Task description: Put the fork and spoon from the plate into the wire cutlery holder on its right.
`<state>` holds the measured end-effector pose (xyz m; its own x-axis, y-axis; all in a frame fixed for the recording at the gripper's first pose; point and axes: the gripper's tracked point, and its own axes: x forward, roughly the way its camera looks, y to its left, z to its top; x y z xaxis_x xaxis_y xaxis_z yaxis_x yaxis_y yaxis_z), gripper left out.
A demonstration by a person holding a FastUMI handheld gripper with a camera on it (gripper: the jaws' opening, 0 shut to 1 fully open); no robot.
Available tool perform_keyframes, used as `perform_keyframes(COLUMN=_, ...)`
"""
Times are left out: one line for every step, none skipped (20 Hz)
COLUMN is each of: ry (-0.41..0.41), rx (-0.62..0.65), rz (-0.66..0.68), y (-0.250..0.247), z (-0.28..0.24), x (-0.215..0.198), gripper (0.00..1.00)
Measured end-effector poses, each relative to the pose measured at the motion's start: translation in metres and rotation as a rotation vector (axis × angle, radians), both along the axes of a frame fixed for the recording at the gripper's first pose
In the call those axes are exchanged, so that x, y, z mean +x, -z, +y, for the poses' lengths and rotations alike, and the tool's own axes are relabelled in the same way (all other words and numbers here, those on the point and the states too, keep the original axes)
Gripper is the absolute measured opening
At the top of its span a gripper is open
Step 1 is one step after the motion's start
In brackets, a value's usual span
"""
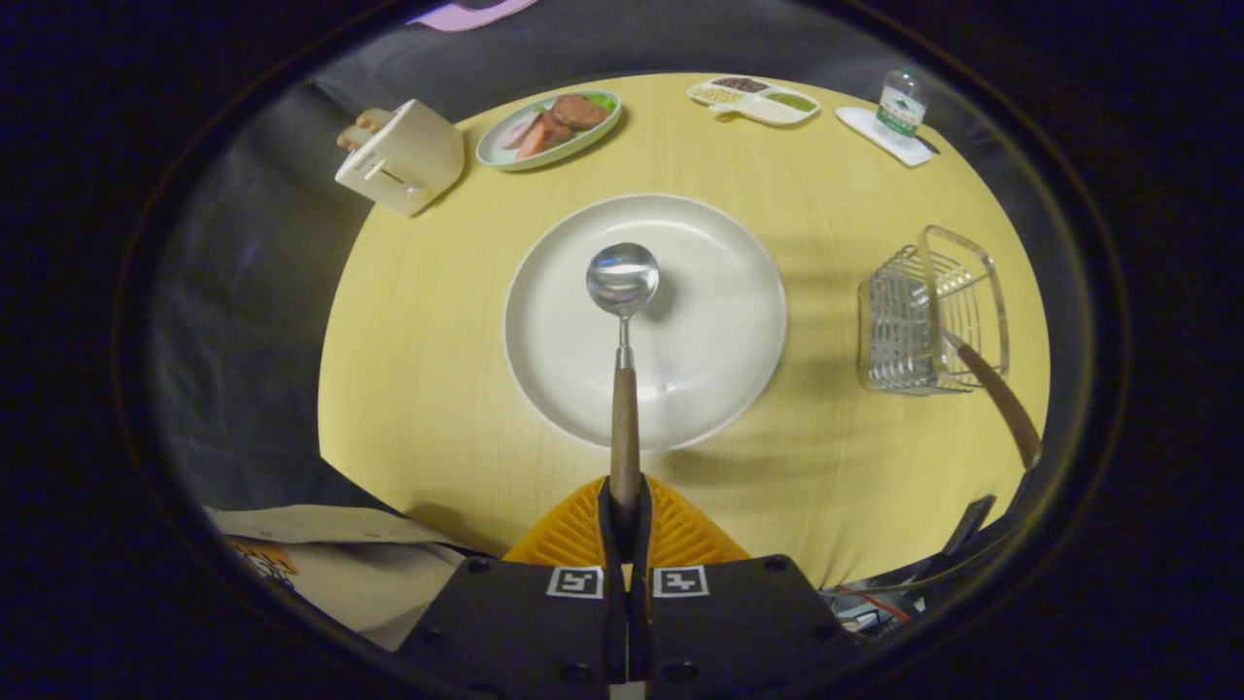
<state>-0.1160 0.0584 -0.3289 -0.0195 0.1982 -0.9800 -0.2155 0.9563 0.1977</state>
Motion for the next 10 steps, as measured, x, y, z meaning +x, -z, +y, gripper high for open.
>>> perform_keyframes(ry=0.009, rx=-0.004, rz=-0.004, y=-0.006, z=-0.006, x=0.003, gripper=0.05)
perform_keyframes(ry=0.015, rx=-0.010, rz=-0.008, y=-0.011, z=-0.014, x=0.006, gripper=0.05)
perform_keyframes(ry=0.018, rx=-0.020, rz=-0.012, y=-0.017, z=-0.022, x=0.009, gripper=0.05)
perform_keyframes(ry=0.021, rx=-0.031, rz=-0.017, y=-0.023, z=-0.031, x=0.012, gripper=0.05)
perform_keyframes(ry=0.025, rx=-0.042, rz=-0.024, y=-0.028, z=-0.040, x=0.014, gripper=0.05)
perform_keyframes(ry=0.029, rx=-0.052, rz=-0.028, y=-0.034, z=-0.045, x=0.015, gripper=0.05)
perform_keyframes(ry=0.037, rx=-0.058, rz=-0.034, y=-0.038, z=-0.053, x=0.018, gripper=0.05)
perform_keyframes(ry=0.045, rx=-0.063, rz=-0.035, y=-0.043, z=-0.060, x=0.020, gripper=0.05)
perform_keyframes(ry=0.052, rx=-0.067, rz=-0.036, y=-0.047, z=-0.067, x=0.023, gripper=0.05)
perform_keyframes(ry=0.055, rx=-0.073, rz=-0.036, y=-0.050, z=-0.073, x=0.024, gripper=0.05)
